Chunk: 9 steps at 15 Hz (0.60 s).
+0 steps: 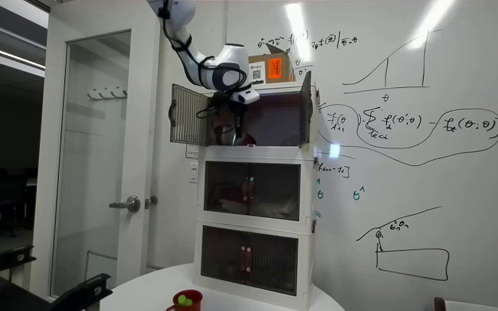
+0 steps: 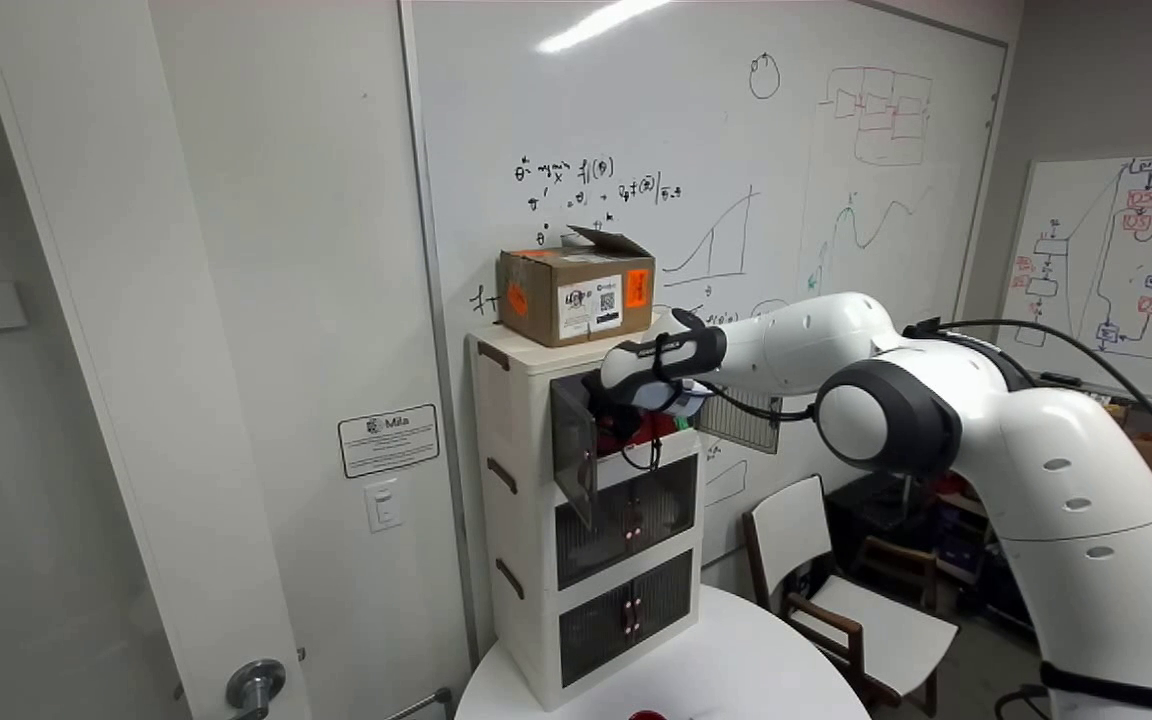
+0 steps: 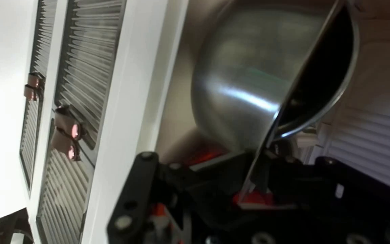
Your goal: Move the silver bowl to the table
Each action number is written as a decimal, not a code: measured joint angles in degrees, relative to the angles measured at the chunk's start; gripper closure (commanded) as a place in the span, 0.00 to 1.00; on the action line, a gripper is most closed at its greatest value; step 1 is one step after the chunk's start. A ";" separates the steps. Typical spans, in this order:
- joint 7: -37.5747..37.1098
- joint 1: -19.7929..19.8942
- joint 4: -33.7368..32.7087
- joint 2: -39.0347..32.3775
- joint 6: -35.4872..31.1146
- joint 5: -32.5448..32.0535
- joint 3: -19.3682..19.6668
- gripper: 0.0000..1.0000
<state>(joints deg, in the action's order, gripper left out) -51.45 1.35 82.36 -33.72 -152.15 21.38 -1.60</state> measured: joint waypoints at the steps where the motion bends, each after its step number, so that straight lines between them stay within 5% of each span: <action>1: 0.00 0.09 0.55 0.60 -0.18 0.00 0.29 1.00; 8: -0.09 0.16 5.57 4.42 -1.58 0.00 1.57 1.00; 9: -0.03 0.16 5.92 4.71 -1.43 0.00 1.52 0.75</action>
<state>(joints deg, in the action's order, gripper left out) -51.49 1.51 88.29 -29.02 -153.57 21.38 -0.08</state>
